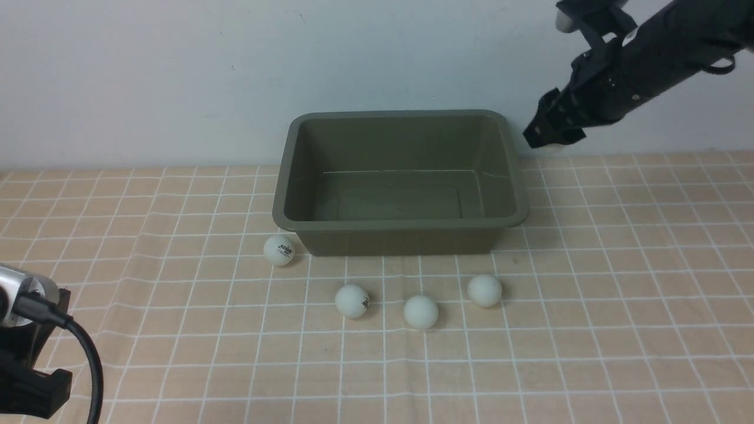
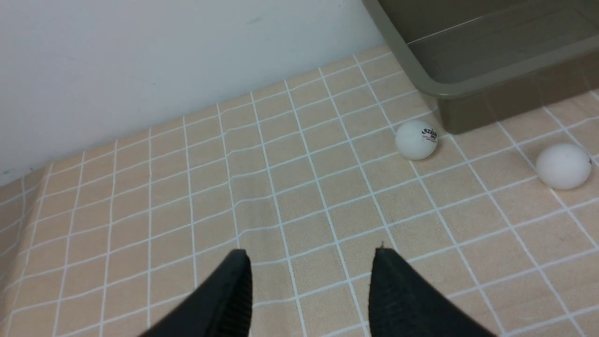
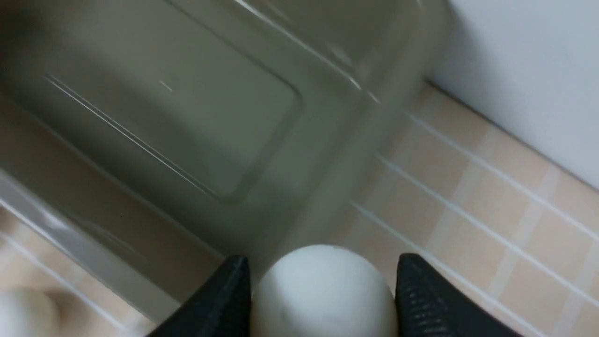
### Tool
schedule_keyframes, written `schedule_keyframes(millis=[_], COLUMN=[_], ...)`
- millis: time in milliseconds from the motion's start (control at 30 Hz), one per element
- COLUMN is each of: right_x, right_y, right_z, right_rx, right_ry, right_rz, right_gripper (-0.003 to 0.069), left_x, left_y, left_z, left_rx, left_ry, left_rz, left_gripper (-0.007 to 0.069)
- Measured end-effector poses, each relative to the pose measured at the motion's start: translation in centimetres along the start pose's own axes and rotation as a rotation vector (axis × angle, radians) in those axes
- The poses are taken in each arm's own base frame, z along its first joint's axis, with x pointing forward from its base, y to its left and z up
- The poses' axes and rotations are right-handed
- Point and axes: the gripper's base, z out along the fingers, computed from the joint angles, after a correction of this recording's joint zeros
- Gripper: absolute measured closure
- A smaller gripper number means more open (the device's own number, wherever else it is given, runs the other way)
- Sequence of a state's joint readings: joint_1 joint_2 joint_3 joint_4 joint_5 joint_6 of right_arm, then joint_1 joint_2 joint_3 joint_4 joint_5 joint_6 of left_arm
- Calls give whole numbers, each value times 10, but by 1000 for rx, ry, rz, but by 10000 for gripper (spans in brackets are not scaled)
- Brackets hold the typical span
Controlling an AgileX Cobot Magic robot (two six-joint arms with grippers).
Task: Put the table tennis balls into the box on the light coffee tablecloth.
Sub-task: 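Release the ping pong ball into the bin and lift the gripper away, then reach for and grasp a ping pong ball on the table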
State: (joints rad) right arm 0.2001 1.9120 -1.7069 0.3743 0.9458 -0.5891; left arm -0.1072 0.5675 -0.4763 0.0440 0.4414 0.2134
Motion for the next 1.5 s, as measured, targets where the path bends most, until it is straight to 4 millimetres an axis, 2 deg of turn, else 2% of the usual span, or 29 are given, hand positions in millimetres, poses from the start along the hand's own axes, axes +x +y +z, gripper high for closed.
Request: schedule_keyframes(millis=[67,133,233,333,467,567,667,833,933,967,1033,1100,1300,1500], right_x=[-5,-4,6,12,15,13,8,-16,-23,-24,-27,-29,-22,-3], right_y=[4,5,2,2,1,0,-1,-5,-5,-5,-2,0,9,17], right_z=[10,31,59,75,81,79,72,18,-19,-24,-54,-70,-99,-98], right_rx=[-65,-130,-170,-194,-200,-184,-162,-22,68,80,137,161,154,100], right_ry=[-34,-39,-3,23,32,14,5,-50,-56,-56,-67,-78,-24,70], right_rz=[16,41,62,59,52,43,14,-108,-156,-161,-168,-165,-100,-47], right_gripper=[298,298,298,298,286,227,199,200,207,207,208,208,208,208], left_x=[0,0,0,1,2,2,2,2,2,2,2,2,2,2], left_y=[0,0,0,0,0,0,0,0,0,0,0,0,-1,-1], left_z=[0,0,0,0,0,0,0,0,0,0,0,0,0,0], left_rx=[0,0,1,2,5,5,5,5,5,5,5,5,8,13], left_ry=[0,0,4,10,22,23,23,23,23,23,23,23,22,21], left_rz=[-1,-1,-1,-1,-1,-1,-1,-1,-1,-1,-1,-1,-8,-19], left_gripper=[310,310,310,310,310,310,310,310,310,310,310,310,310,310])
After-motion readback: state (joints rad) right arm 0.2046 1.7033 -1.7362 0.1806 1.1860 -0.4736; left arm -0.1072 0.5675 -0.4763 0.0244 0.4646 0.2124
